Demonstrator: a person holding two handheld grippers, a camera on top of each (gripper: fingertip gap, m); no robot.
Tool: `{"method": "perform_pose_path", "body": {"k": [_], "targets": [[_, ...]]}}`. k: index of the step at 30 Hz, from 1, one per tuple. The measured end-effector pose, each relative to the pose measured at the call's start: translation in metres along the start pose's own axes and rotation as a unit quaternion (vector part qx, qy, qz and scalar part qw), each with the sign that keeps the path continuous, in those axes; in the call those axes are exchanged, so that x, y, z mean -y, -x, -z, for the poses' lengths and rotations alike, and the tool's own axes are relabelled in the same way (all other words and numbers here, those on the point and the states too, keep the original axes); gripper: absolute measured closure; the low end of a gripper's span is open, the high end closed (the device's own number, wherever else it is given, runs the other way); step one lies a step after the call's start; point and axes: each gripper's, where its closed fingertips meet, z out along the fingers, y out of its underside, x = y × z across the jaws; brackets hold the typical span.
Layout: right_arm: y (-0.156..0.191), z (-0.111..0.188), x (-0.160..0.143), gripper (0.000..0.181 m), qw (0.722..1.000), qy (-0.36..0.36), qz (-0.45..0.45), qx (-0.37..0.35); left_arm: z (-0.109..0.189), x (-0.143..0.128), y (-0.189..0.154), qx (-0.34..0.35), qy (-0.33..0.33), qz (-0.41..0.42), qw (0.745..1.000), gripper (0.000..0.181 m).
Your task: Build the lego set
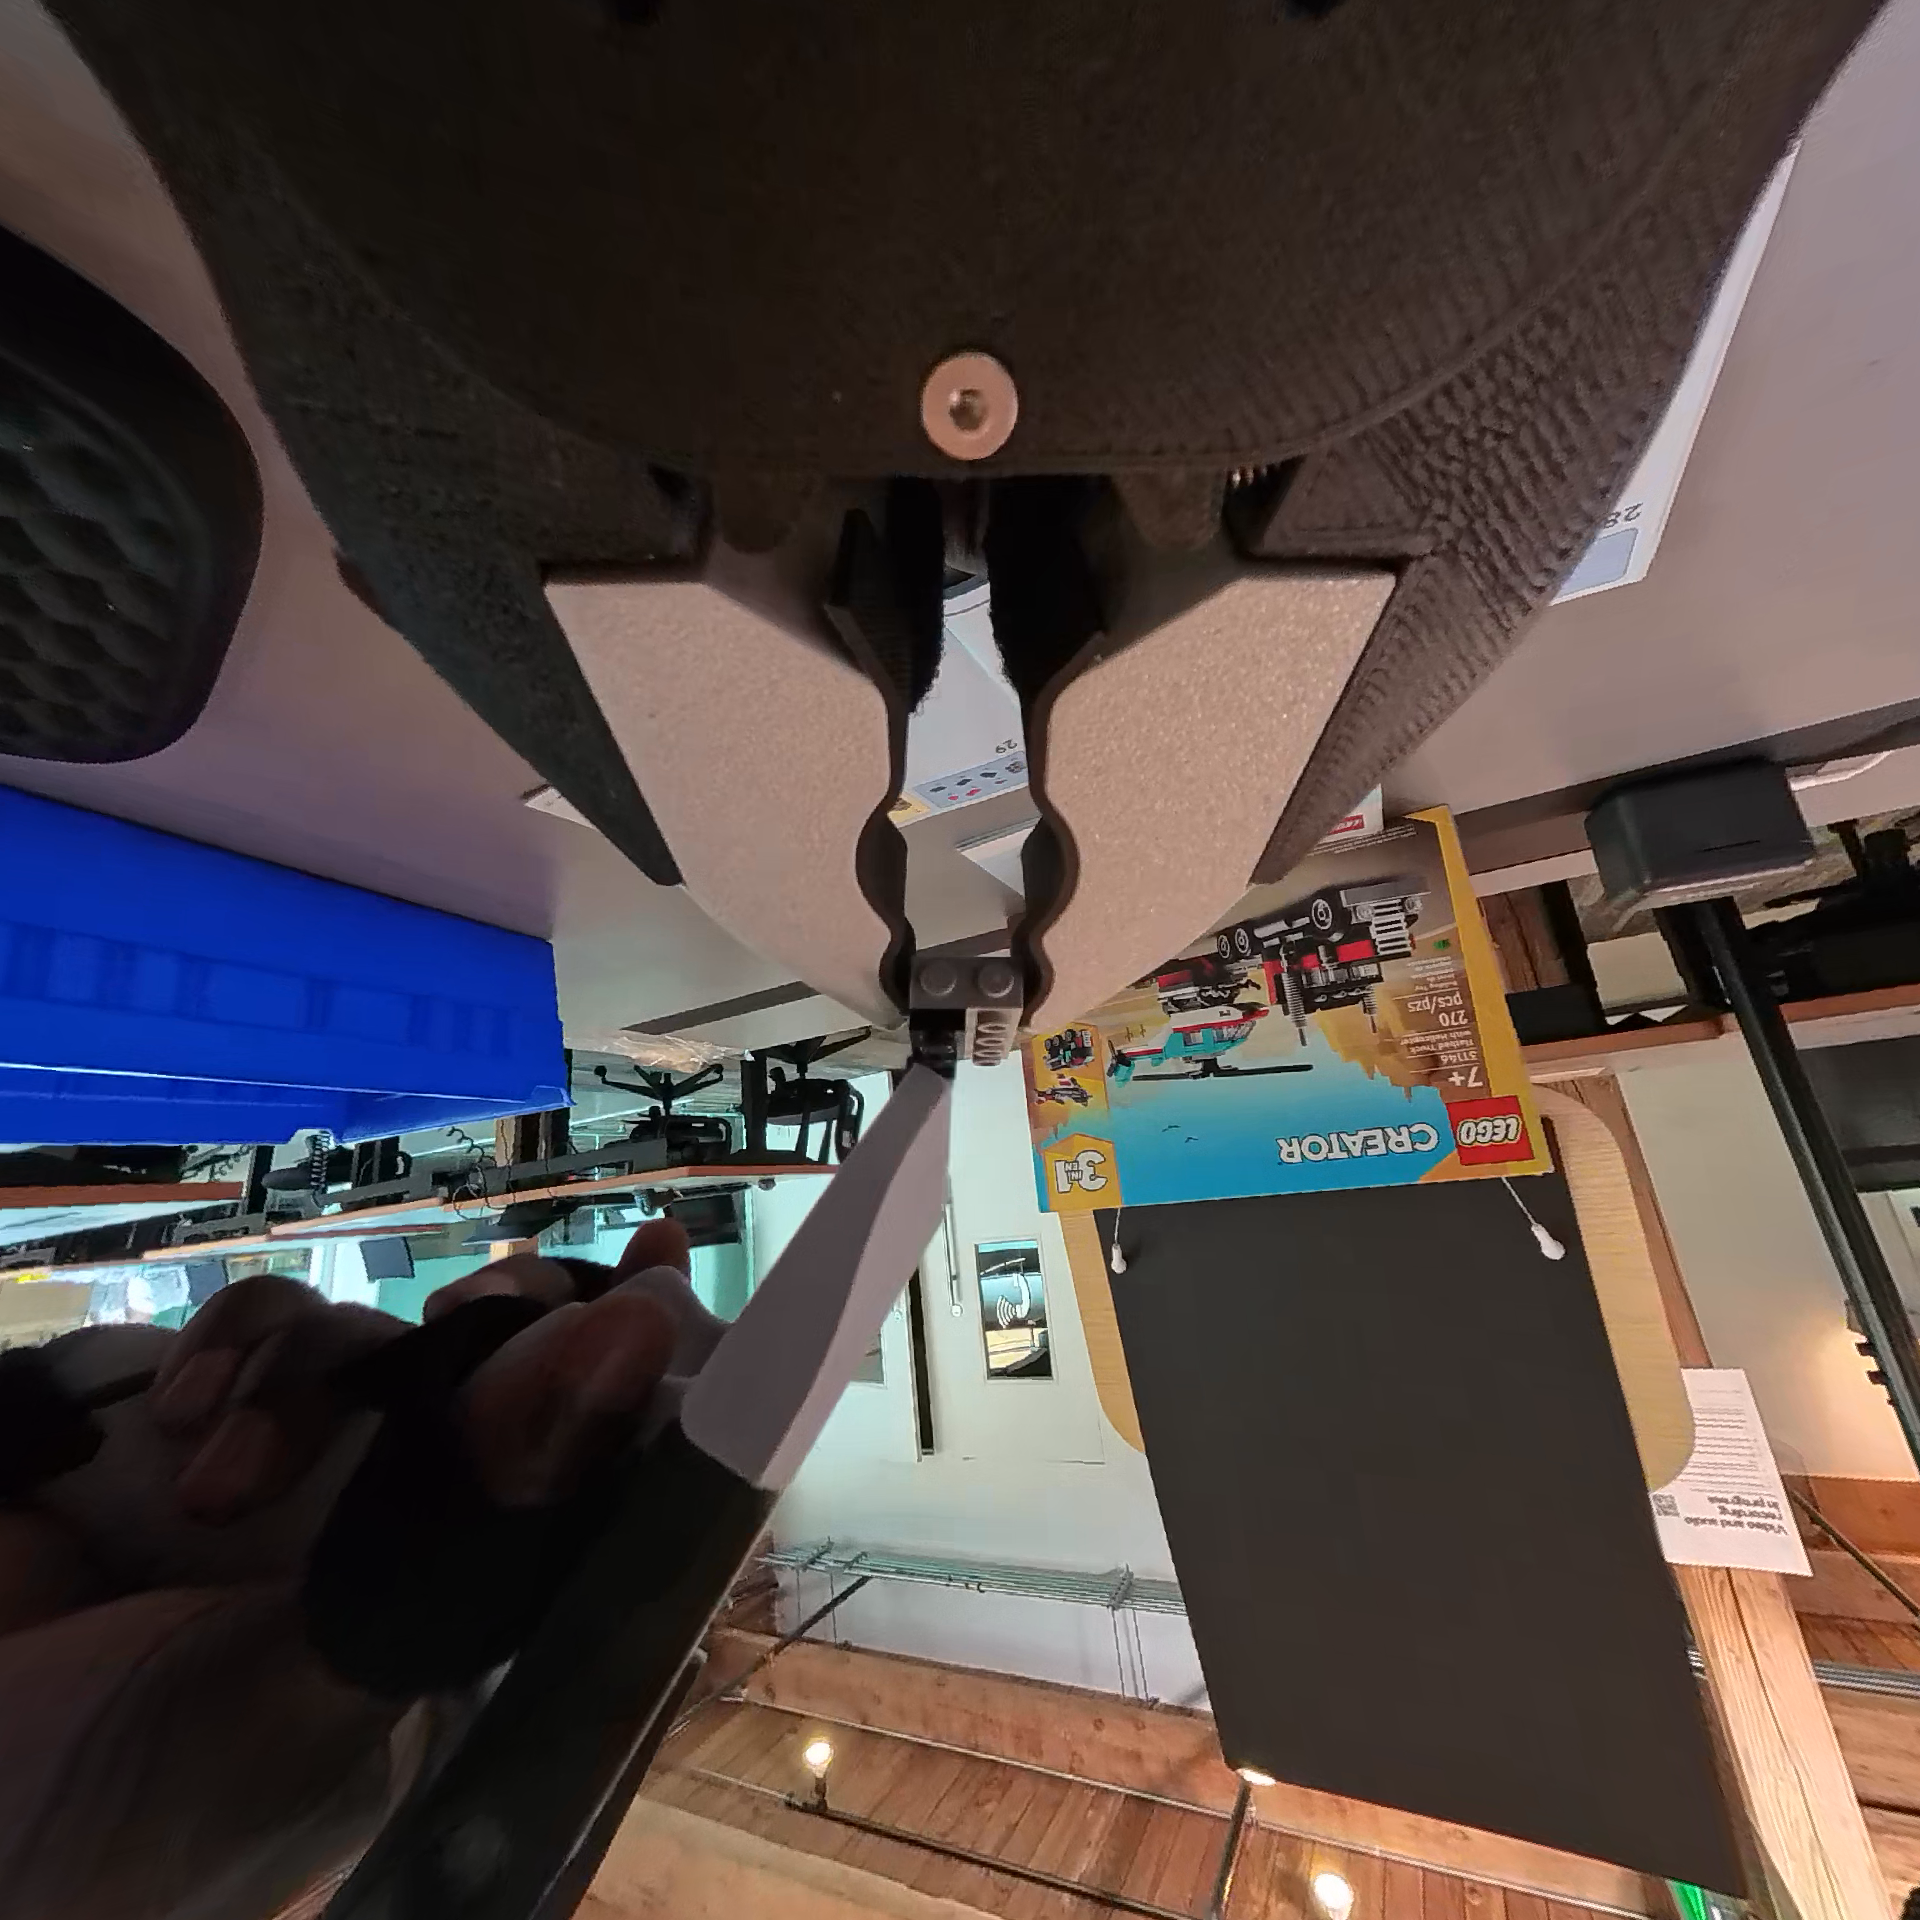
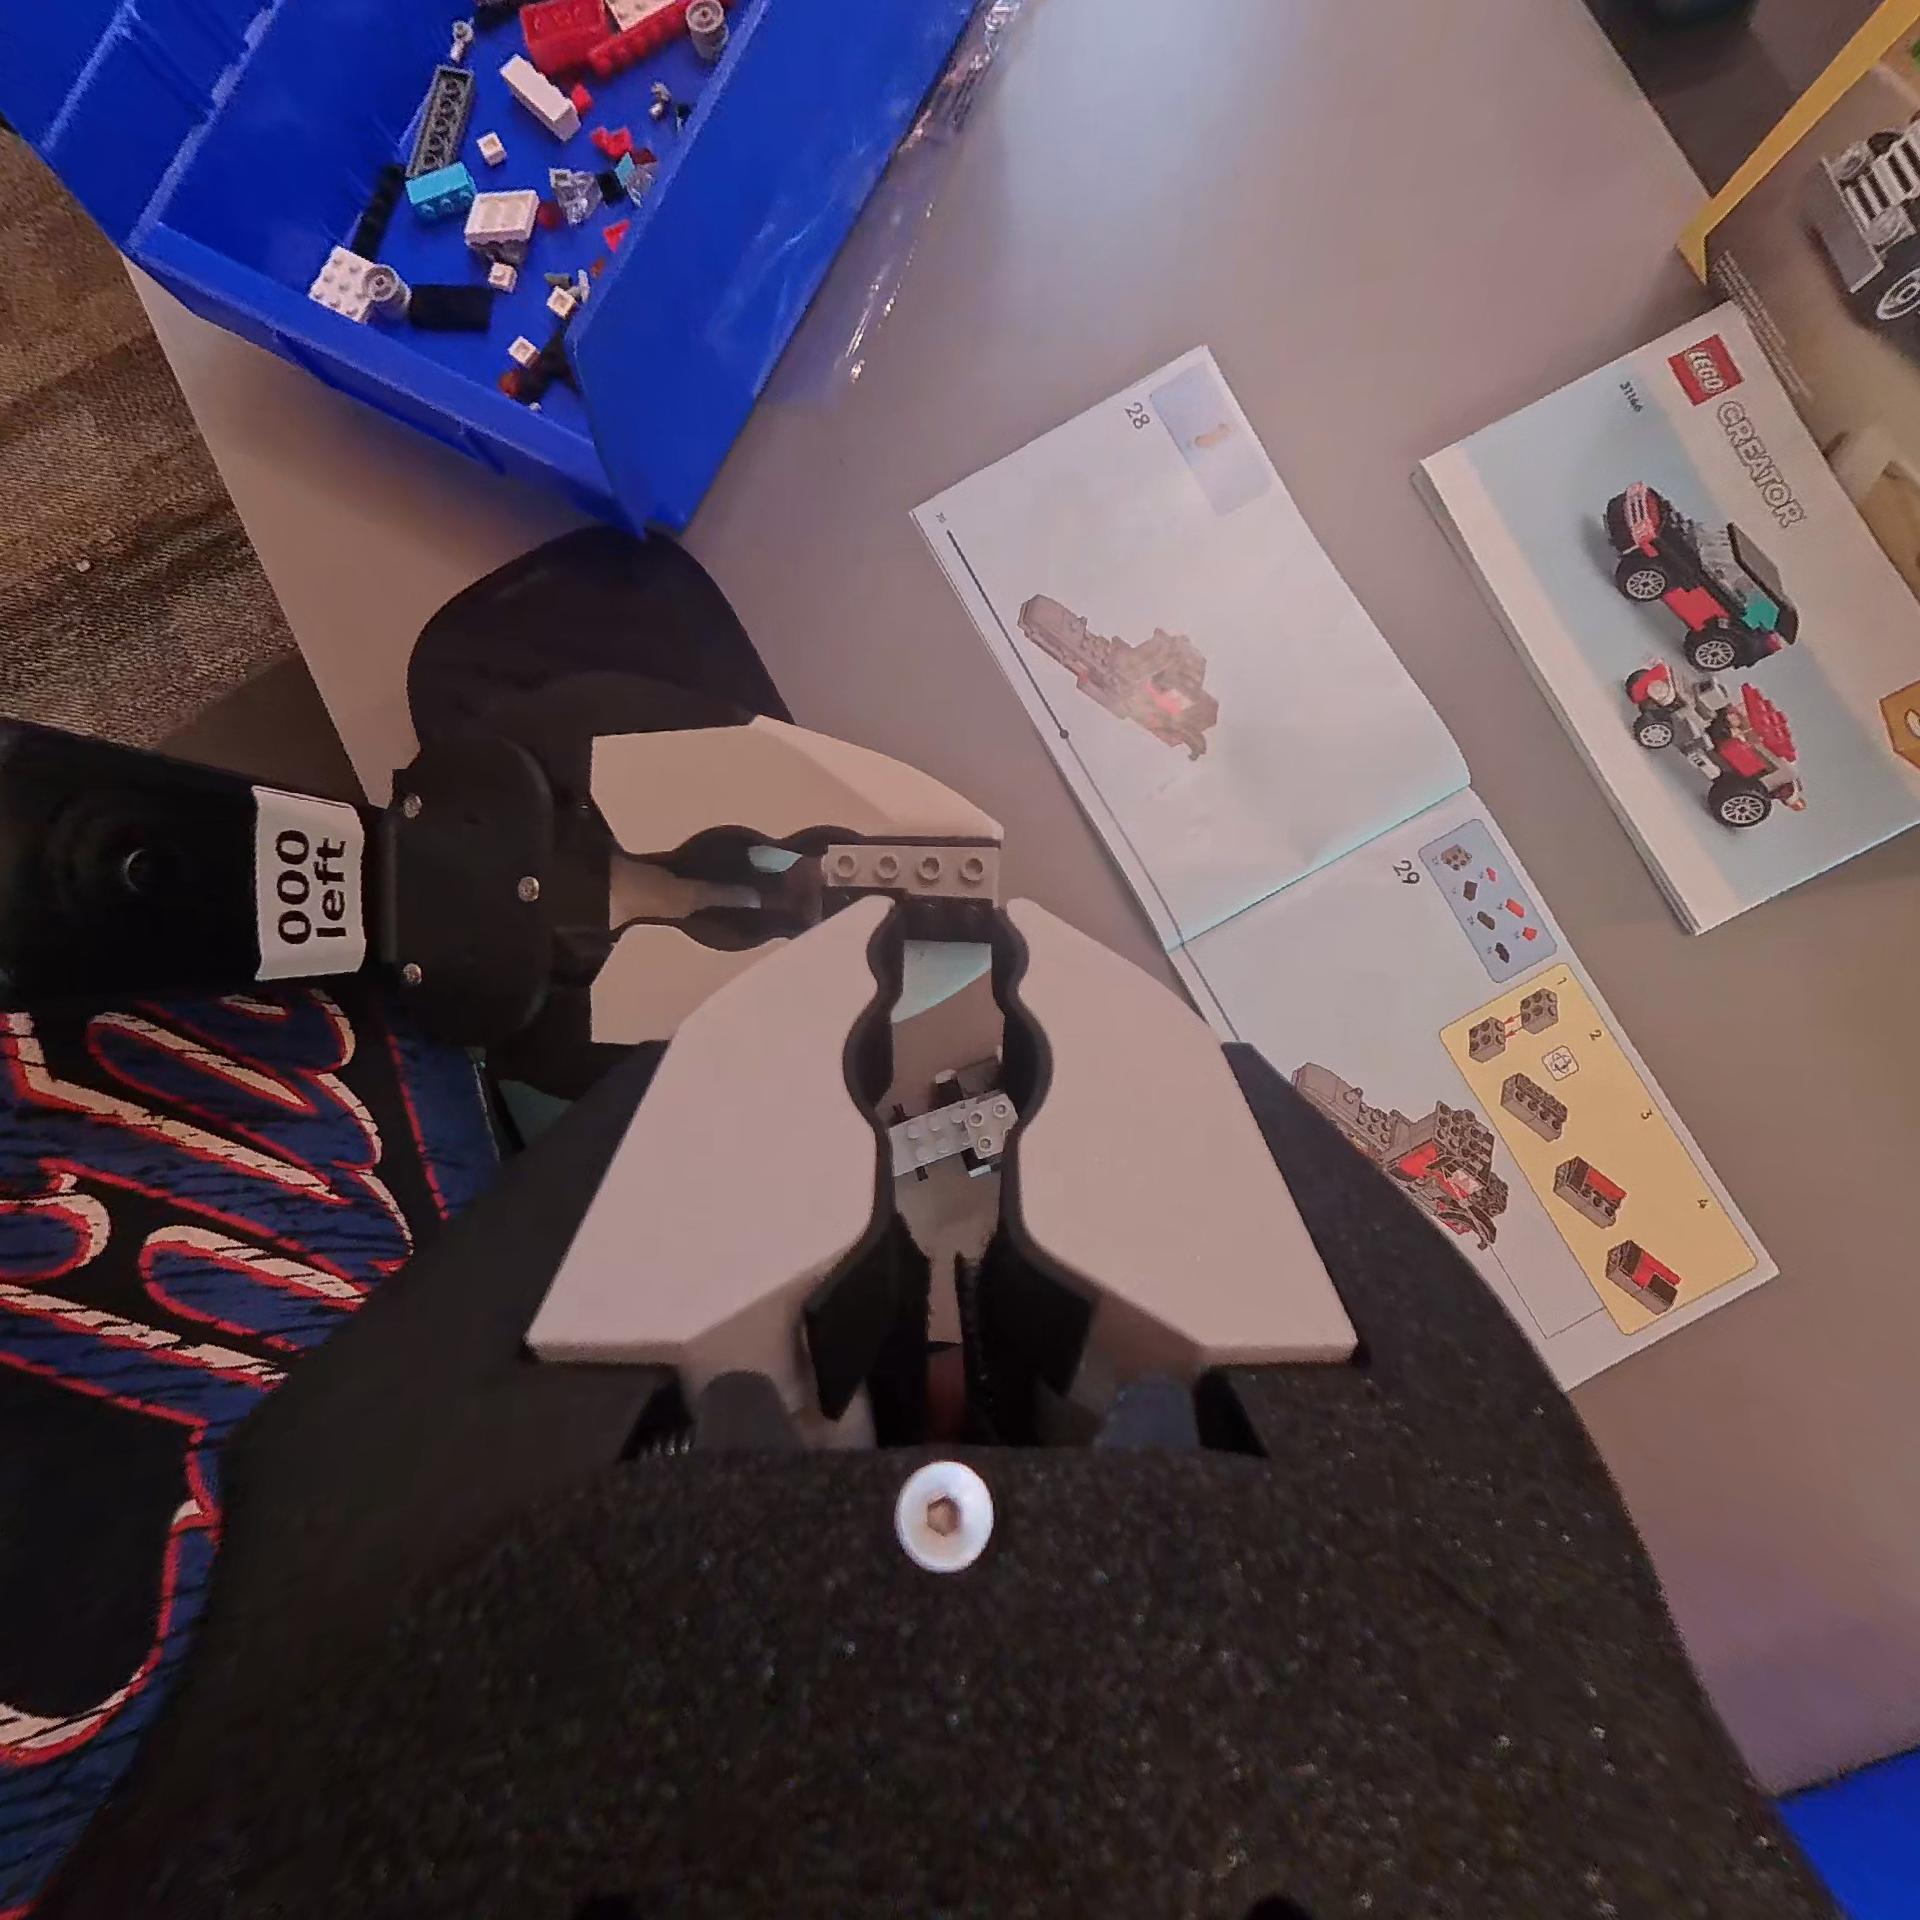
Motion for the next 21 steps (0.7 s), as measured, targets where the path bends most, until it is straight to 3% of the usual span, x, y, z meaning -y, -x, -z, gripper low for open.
{"method": "perform_pose_path", "body": {"k": [21], "targets": [[0.0025,-0.0018,0.0036,0.165,0.999,0.031,0.004,0.004,0.0002,0.0012,-0.0009,-0.008,-0.006,0.018,1.000,0.164]]}}
